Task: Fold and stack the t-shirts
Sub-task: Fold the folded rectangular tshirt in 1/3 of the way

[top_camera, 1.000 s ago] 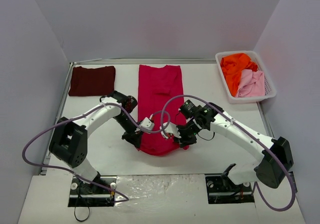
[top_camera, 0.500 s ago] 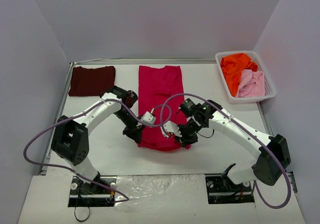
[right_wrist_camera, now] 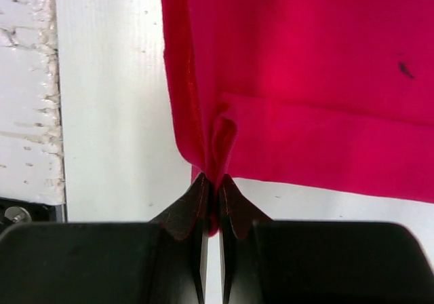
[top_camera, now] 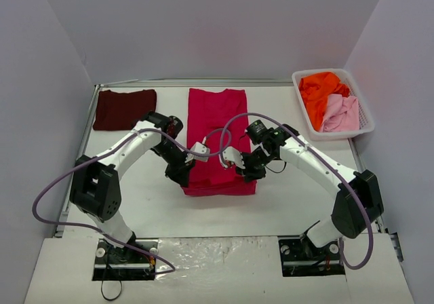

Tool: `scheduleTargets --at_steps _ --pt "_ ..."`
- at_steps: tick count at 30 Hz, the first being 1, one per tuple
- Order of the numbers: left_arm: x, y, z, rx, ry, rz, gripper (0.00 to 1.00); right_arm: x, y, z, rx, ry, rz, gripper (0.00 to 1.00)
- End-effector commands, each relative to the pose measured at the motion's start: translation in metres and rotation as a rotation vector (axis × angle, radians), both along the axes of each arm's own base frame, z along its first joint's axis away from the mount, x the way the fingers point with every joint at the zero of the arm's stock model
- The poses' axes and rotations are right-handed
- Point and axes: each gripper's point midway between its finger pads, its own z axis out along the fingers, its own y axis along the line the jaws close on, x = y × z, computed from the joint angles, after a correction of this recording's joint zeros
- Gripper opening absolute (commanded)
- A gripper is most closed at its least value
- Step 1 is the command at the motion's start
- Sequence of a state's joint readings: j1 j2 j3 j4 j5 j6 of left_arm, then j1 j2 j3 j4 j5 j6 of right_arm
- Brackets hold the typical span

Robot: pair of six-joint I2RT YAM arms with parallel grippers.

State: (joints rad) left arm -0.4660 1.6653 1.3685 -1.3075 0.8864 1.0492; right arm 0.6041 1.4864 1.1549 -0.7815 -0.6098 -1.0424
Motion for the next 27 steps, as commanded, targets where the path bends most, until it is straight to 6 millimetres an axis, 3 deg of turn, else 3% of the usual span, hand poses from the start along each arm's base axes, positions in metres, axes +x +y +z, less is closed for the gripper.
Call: scheduleTargets --at_steps 1,15,27 --pt "0.006 0.001 0.012 0.02 -0.017 0.018 0.03 0.016 -0.001 0.007 0.0 -0.012 -0.037 0.0" --pt "0.061 0.001 0.033 0.063 -0.218 0.144 0.02 0.057 -0.001 0.026 0.012 -0.088 -0.093 0.0" --pt "0.12 0.007 0.039 0.097 -0.376 0.243 0.02 0.112 -0.001 0.034 0.021 -0.142 -0.149 0.0"
